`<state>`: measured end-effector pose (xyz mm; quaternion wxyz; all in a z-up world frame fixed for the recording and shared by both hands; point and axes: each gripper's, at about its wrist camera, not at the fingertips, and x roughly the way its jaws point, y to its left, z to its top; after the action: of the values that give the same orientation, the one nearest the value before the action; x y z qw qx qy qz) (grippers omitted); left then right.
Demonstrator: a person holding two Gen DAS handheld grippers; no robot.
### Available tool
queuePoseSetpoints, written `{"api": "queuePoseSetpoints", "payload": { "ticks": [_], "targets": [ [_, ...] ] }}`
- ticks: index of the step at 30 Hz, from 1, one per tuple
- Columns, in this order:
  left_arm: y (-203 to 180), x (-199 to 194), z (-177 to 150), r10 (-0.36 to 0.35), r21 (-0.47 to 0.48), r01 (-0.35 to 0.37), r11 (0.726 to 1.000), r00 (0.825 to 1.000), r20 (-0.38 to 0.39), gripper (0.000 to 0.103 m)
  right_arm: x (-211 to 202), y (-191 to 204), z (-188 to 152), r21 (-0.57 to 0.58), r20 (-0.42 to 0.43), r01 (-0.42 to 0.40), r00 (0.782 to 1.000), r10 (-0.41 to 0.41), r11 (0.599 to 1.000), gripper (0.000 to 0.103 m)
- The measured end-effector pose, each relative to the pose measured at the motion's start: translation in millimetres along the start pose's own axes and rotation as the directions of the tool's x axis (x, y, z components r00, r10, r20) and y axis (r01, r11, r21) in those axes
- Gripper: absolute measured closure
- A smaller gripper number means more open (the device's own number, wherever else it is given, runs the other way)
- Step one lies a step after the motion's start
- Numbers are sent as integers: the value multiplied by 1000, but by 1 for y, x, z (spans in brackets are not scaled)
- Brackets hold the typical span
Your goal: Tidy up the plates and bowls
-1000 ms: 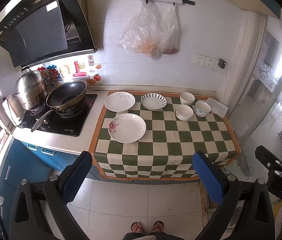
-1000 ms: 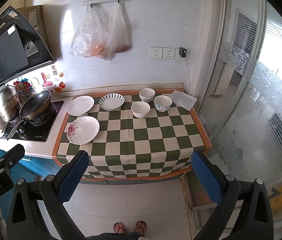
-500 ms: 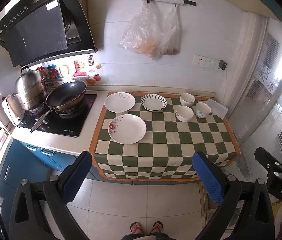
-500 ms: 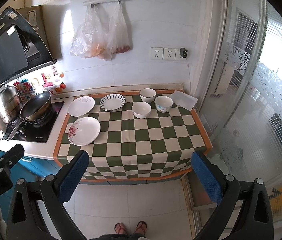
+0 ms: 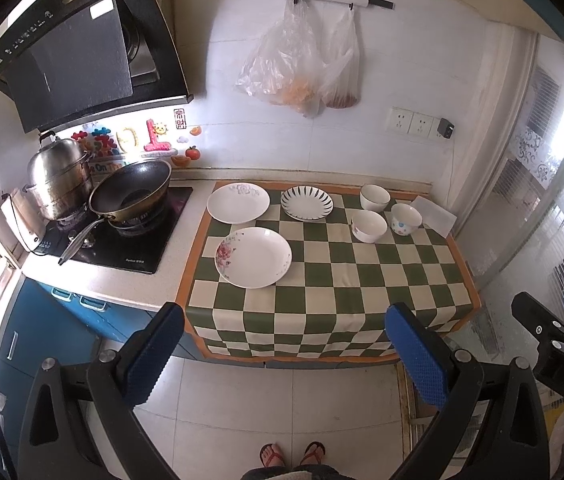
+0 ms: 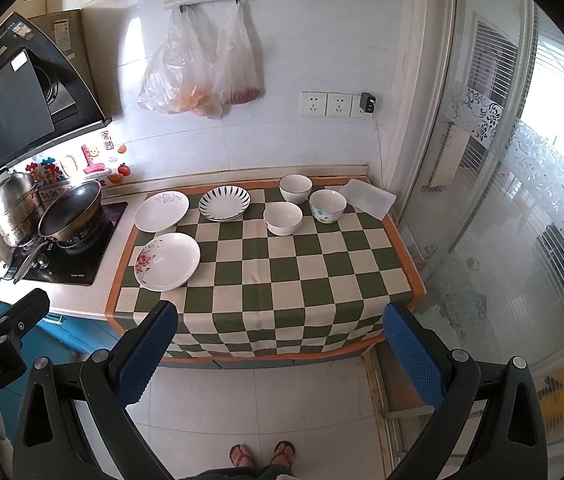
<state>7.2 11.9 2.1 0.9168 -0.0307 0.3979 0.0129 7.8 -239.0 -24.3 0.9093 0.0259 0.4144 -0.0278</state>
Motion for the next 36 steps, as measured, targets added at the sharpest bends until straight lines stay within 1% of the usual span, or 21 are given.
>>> {"api": "queuePoseSetpoints", "payload": {
  "ticks": [13, 22, 24, 26, 28, 30, 31, 35, 36],
  "targets": [
    [2, -3, 1, -6, -3, 6, 1000, 1000, 4, 0, 0, -3, 2, 19, 12, 4, 1000, -4, 1000, 0],
    [5, -3, 5, -6, 3, 6, 1000, 1000, 9, 0, -3, 2, -2, 25, 18, -3, 1000, 3, 1000, 0],
    [5, -2, 3, 4, 0, -4, 1000, 1000, 17, 0, 0, 3, -2, 28, 16, 0, 1000, 0, 1000, 0],
    [10, 4, 3, 17, -3, -17, 1000, 999, 37, 0, 6, 4, -3, 41, 19, -15, 1000, 15, 999, 0],
    [17, 18, 3, 61, -6, -61, 998, 996, 62, 0, 15, 8, -5, 53, 31, -39, 999, 37, 998, 0],
    [28, 36, 3, 98, -2, -98, 995, 993, 71, 0, 32, 15, -8, 59, 38, -62, 997, 60, 996, 0],
    [33, 48, 3, 120, -1, -121, 993, 990, 67, 0, 42, 19, -10, 57, 33, -67, 997, 66, 996, 0],
    [50, 94, 8, 153, -4, -153, 988, 988, 22, 0, 95, 39, -15, 33, -13, -113, 993, 114, 993, 0],
    [54, 110, 12, 155, -7, -155, 988, 988, 6, 0, 114, 45, -15, 31, -31, -136, 990, 137, 990, 0]
  ]
}}
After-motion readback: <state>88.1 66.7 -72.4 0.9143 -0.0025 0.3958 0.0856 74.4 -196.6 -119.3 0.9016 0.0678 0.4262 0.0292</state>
